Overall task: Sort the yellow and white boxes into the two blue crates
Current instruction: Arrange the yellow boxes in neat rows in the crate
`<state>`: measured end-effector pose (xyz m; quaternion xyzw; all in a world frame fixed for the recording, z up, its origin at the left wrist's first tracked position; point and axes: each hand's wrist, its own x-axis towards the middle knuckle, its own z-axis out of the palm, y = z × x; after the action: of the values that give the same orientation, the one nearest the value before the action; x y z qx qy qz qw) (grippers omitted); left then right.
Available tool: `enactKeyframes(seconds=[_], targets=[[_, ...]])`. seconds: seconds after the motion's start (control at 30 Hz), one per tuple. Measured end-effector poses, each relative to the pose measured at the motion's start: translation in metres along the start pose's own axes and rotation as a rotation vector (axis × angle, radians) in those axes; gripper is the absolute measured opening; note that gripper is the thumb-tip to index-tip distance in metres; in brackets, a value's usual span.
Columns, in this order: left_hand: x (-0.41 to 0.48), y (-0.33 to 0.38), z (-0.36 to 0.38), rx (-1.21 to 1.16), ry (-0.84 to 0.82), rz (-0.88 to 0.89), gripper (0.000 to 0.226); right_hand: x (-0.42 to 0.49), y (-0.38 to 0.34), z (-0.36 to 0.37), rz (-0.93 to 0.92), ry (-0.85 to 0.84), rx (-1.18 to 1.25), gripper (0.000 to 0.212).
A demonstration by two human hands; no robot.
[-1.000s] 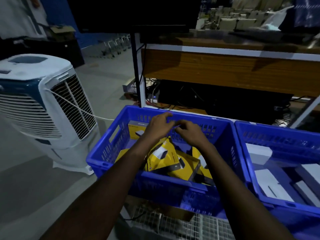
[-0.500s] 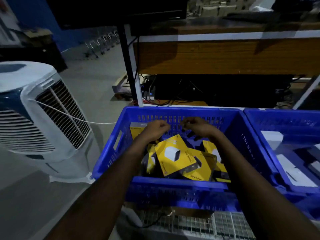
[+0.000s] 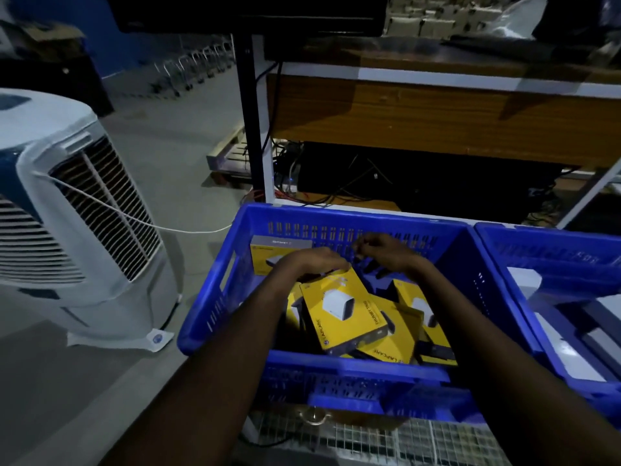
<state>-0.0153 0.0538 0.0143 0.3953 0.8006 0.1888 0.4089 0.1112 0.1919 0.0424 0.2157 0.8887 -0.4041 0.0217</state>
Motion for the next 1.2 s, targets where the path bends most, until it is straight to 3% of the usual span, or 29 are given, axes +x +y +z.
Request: enactKeyframes(seconds=[0.27,0.4,0.57,0.73,0.9,1.0,1.1,1.2], targets=[[0.01,-0.007,0.01,0.085,0.014,-0.037,0.059,0.013,0.021,0.015,-0.008,-0.16,-0.094,0.033],[0.003,-0.004,0.002,-0.045,0.063,0.052,0.068,0.013,0.022,0.012,0.054,-0.13,-0.025,0.047],[-0.004,-0.003,-0.004,-0.176,0.244,0.093,0.061,0.014,0.021,0.009,0.08,-0.082,0.225,0.052],[0.008,-0.011,-0.006,-0.247,0.493,0.113,0.048,0.01,0.022,0.002,0.03,-0.106,0.422,0.044],[0.0,-0.008,-0.014,-0.462,0.493,0.104,0.061,0.008,0.035,-0.007,0.127,-0.158,0.672,0.06],[-0.005,-0.004,-0.019,-0.61,0.491,0.089,0.063,0.011,0.041,0.003,0.156,-0.113,0.533,0.043],[-0.006,-0.002,-0.019,-0.68,0.499,0.081,0.064,0.01,0.043,0.011,0.126,-0.177,0.319,0.027],[-0.003,-0.006,-0.017,-0.675,0.564,0.062,0.065,0.012,0.049,0.016,0.135,-0.28,0.208,0.036]])
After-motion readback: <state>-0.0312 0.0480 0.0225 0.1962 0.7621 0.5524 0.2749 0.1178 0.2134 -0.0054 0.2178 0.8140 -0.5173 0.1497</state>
